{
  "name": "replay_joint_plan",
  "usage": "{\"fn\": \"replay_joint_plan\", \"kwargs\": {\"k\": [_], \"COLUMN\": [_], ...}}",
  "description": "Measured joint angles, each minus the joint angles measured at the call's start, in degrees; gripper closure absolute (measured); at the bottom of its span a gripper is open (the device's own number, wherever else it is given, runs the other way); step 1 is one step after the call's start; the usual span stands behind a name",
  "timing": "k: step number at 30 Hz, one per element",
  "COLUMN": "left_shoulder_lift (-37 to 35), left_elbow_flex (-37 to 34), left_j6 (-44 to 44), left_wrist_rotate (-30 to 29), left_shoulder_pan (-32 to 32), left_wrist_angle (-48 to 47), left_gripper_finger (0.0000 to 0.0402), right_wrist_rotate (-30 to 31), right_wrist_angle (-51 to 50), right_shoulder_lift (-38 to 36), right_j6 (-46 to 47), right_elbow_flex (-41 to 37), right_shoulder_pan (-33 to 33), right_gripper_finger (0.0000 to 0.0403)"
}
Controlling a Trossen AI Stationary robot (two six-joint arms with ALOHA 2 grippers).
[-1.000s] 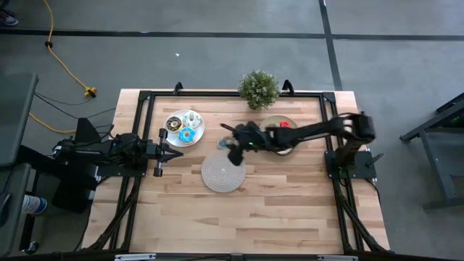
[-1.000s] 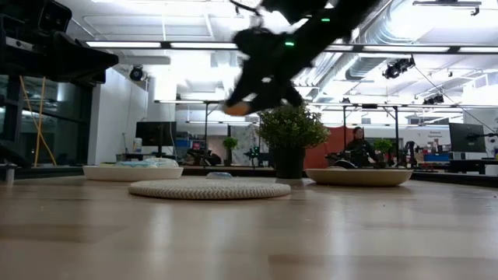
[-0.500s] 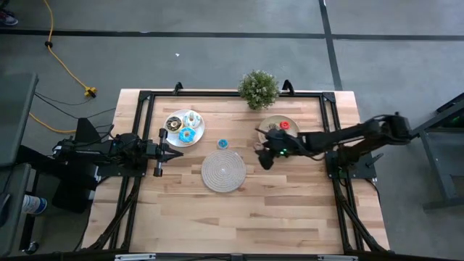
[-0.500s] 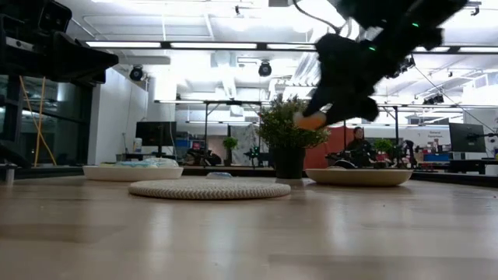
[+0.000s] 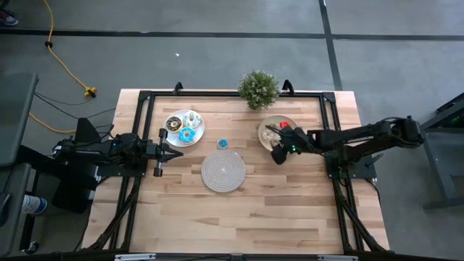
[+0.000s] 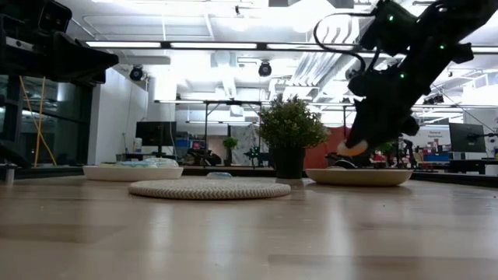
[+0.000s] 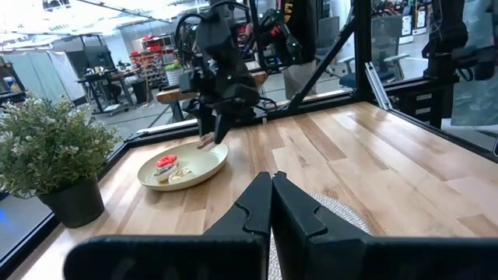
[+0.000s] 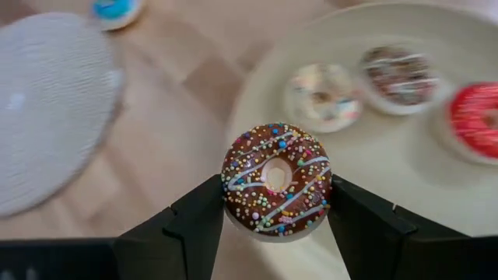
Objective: Pick & Place donuts
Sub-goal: Put the small brown donut on the brown plate
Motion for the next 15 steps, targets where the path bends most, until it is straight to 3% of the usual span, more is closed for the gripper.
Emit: {"fn": "replay_joint_plan", "kwargs": {"k": [7, 15], "left_shoulder_lift": [0.0, 0.0], "left_elbow_flex": [0.0, 0.0], "left_j6": [0.0, 0.0], "left_wrist_rotate": [0.0, 0.0], "left_shoulder_pan": [0.0, 0.0], "left_wrist_angle": [0.0, 0.0], "left_gripper_finger": [0.0401, 0.0401], "right_wrist_rotate": [5.6, 5.7], "right_wrist_angle": [-3.6, -2.9], "right_shoulder_lift": [0.3, 5.3], "right_j6": [-0.2, 0.2], "right_elbow_flex": [0.0, 0.0], "right_shoulder_pan": [-3.1, -3.5], "right_gripper_finger": [0.0194, 0.0194]}}
